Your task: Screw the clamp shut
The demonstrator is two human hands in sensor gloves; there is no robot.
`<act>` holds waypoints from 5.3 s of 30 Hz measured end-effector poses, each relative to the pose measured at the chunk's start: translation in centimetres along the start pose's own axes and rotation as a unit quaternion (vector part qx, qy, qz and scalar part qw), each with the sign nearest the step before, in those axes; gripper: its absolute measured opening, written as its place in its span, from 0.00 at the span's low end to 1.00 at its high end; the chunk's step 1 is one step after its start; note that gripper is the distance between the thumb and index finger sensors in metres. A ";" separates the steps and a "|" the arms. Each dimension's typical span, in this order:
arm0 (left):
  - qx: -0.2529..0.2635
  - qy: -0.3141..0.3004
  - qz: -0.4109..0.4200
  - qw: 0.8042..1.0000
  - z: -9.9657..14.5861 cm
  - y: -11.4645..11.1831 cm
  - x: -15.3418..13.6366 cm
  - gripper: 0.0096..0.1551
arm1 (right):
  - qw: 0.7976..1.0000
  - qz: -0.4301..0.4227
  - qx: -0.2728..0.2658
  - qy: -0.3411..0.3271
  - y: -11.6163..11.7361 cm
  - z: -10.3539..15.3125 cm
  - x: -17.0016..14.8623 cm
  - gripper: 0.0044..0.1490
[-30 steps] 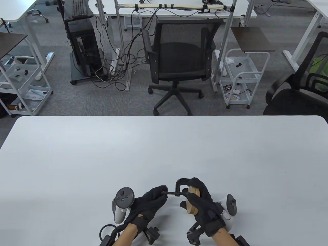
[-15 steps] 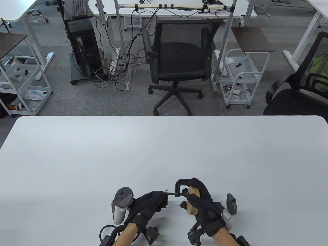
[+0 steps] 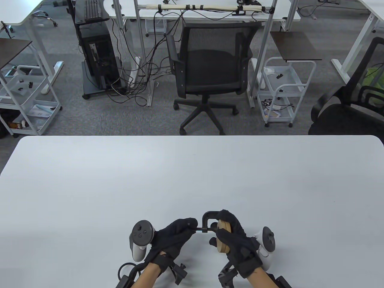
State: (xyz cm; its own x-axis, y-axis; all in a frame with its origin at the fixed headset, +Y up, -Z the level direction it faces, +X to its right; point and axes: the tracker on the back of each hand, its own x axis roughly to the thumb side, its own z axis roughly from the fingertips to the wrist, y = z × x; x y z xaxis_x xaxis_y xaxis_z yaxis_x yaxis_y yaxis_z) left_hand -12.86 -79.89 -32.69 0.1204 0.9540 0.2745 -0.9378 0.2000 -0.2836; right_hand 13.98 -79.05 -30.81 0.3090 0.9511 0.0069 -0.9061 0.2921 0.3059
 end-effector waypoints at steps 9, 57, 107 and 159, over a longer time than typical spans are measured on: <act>-0.015 0.007 0.010 1.000 0.0 -0.3 -0.1 0.29 | 1.000 -0.002 -0.003 -0.004 -0.2 0.0 0.0 0.49; -0.079 0.106 -0.111 0.985 -0.1 -0.2 -0.9 0.43 | 1.000 -0.007 -0.019 -0.020 -1.1 0.0 1.1 0.49; -0.040 0.101 -0.072 0.992 -0.1 1.4 -1.0 0.40 | 0.999 -0.019 -0.028 -0.016 -0.7 0.2 0.7 0.49; -0.040 0.081 -0.010 0.996 -0.1 0.9 -1.2 0.41 | 1.000 -0.016 0.001 -0.002 -0.2 0.1 0.0 0.50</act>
State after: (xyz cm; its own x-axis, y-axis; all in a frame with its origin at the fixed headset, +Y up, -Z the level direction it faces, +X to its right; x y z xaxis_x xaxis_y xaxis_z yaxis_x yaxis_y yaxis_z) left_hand -13.80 -80.84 -33.41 0.1959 0.9719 0.1306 -0.9067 0.2303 -0.3533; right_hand 14.22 -79.09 -30.82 0.3385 0.9410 0.0015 -0.8953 0.3216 0.3083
